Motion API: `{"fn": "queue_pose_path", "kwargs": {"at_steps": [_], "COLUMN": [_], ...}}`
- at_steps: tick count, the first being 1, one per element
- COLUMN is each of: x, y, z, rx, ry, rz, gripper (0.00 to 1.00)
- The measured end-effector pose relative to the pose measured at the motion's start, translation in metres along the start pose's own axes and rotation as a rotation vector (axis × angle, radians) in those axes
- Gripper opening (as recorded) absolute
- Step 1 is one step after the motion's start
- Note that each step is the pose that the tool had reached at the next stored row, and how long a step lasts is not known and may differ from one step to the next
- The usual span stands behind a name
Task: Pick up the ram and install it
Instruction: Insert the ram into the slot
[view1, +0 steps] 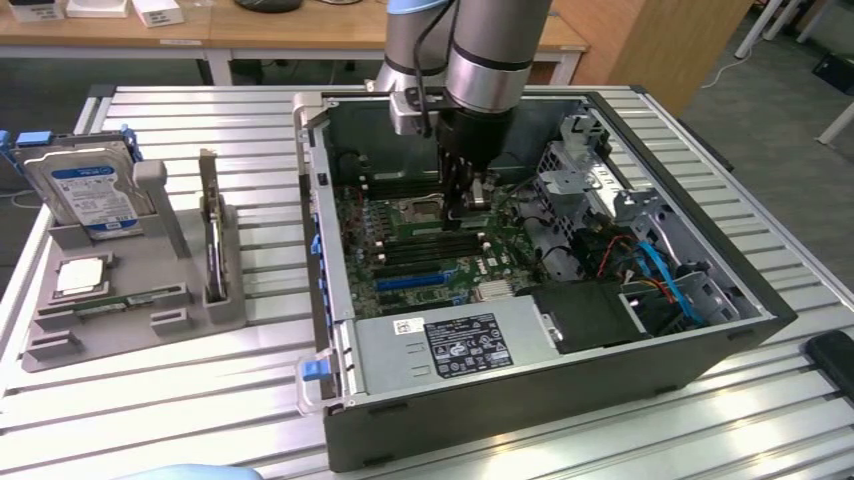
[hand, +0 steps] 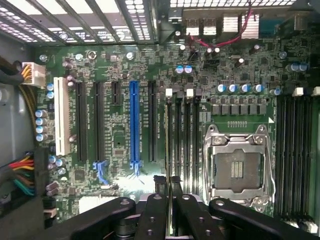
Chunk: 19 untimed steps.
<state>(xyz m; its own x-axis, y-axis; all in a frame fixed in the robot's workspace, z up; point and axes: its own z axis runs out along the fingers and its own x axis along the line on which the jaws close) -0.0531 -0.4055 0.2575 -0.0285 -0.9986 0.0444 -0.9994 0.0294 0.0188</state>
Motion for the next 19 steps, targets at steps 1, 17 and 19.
{"fn": "queue_pose_path", "kwargs": {"at_steps": [1, 17, 19], "x": [-0.001, -0.009, -0.009], "y": [0.0012, 0.0059, 0.0059], "z": [0.0009, 0.0172, 0.018], "rx": [0.0, 0.0008, 0.0009], "ry": [0.0015, 0.0196, 0.0198], "rz": [0.0, 0.001, 0.0], "gripper": [0.13, 0.13, 0.13]}}
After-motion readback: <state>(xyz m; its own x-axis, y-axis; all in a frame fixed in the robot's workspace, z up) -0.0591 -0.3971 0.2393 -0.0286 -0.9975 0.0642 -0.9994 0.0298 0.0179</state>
